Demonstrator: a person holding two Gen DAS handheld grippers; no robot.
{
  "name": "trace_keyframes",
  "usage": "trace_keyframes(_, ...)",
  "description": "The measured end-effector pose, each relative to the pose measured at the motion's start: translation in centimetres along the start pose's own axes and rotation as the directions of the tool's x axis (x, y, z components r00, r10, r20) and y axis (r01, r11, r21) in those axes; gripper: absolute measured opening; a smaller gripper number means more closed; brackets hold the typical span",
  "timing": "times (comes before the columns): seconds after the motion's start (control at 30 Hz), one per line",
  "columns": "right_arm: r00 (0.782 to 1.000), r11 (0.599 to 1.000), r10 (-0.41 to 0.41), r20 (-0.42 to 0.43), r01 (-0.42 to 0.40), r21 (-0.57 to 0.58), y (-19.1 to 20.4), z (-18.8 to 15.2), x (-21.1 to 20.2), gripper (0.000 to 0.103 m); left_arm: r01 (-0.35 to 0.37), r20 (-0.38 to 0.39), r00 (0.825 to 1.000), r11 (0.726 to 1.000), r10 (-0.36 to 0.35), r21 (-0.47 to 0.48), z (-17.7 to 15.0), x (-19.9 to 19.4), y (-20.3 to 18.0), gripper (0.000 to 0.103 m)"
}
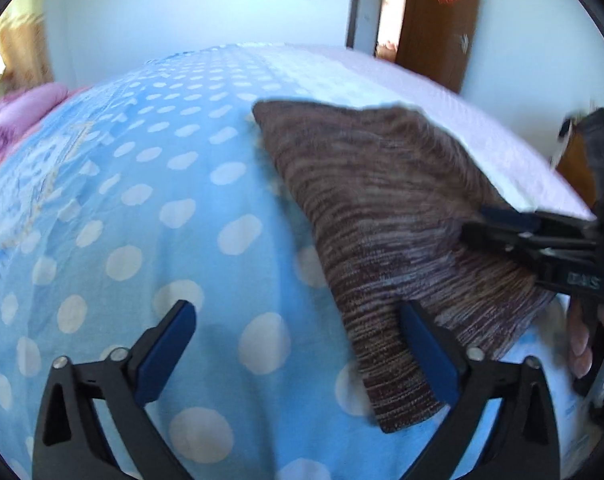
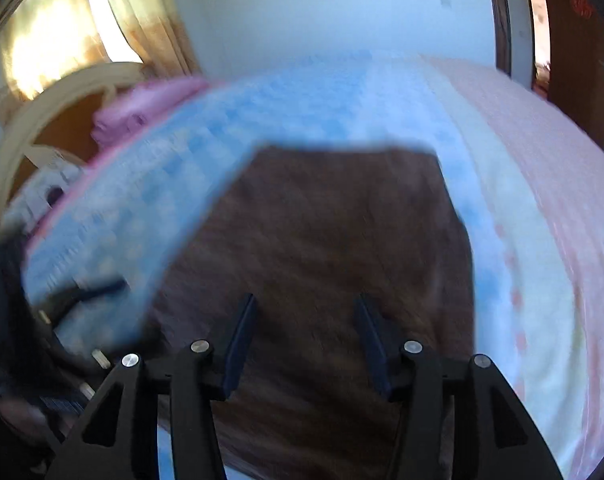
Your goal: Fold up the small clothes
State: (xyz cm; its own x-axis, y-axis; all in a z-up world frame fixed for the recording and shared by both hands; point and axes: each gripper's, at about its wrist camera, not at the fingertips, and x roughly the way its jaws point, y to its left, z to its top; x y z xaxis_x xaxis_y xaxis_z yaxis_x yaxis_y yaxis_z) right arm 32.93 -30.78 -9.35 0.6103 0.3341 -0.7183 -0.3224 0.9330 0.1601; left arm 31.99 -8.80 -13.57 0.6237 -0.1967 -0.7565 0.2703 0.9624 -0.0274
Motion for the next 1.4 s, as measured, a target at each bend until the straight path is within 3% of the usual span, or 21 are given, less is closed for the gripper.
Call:
trace_keyframes(0.1,0.998,1.000,0.018,0.052,-0.019,0.016,-0.4,0.0,-2.0,0.051,-0.046,0.052,0.998,0.999,0.045,0.028,0.4,-1.2,-0.6,0.103)
trace_keyframes(0.17,0.994,0.999,0.022,0.110,-0.025,0.027,-0.7,0.4,-3.3,0.051,-0.037,0.123,0.992,0.999,0.037,-0.001,1.1,-2.6,-0.3,0.103)
trace_keyframes(0.23,0.996,1.000,0.003,0.092,-0.004,0.011,-0.7,0.8,-2.9,0.051,-0.032,0.152,0.988,0.999,0.036,-0.029,2.2,-3.0,0.1,0.103)
trace_keyframes(0.3,0.999,1.000,-0.020,0.041,0.020,0.008,-1.1,0.8,-1.4,0.051,-0.042,0.124,0.991,0.999,0.046,-0.027,3.4,-1.7,0.2,0.103)
trace_keyframes(0.37,0.998,0.998,-0.056,0.030,0.056,0.017,-2.1,0.7,-0.8,0.051,-0.100,0.038,0.994,0.994,0.099,0.034,4.0,1.0,-0.4,0.103)
trace_keyframes(0.4,0.998,0.998,-0.049,0.035,0.048,0.033,-2.5,0.8,-1.0,0.051,-0.093,0.020,0.995,0.994,0.093,0.050,3.8,1.8,-0.6,0.103)
trace_keyframes(0.57,0.997,0.988,-0.018,0.076,0.006,0.154,-6.4,1.6,-2.5,0.052,0.033,0.037,0.999,0.998,-0.031,-0.057,3.1,1.6,1.0,0.103)
trace_keyframes(0.67,0.995,0.963,0.083,0.062,-0.096,0.252,-9.3,2.5,-1.2,0.065,0.140,0.052,0.989,0.989,-0.138,-0.052,2.9,1.1,1.0,0.103)
trace_keyframes(0.7,0.989,0.945,0.140,0.040,-0.146,0.292,-10.3,2.8,-0.2,0.065,0.163,0.047,0.986,0.985,-0.161,-0.052,2.9,1.1,0.9,0.103)
trace_keyframes(0.77,0.980,0.925,0.200,0.018,-0.195,0.326,-11.2,3.1,1.5,0.065,0.168,0.018,0.986,0.985,-0.168,-0.045,2.9,1.6,0.7,0.101)
trace_keyframes(0.83,0.980,0.929,0.200,0.017,-0.195,0.313,-11.2,3.6,2.4,0.065,0.198,0.001,0.980,0.979,-0.199,-0.047,2.9,1.7,0.2,0.094)
trace_keyframes(1.03,0.972,0.917,0.236,0.017,-0.228,0.326,-11.2,5.4,4.7,0.065,0.211,-0.016,0.977,0.977,-0.211,-0.029,3.0,2.0,-0.5,0.089)
trace_keyframes(1.23,0.944,0.877,0.330,0.033,-0.319,0.359,-12.3,6.7,6.9,0.064,0.223,-0.016,0.975,0.975,-0.223,-0.001,2.8,1.8,-1.0,0.084)
trace_keyframes(1.4,0.940,0.871,0.339,0.037,-0.329,0.366,-12.4,7.0,7.7,0.053,0.228,-0.027,0.973,0.973,-0.228,0.019,2.8,2.0,-1.4,0.084)
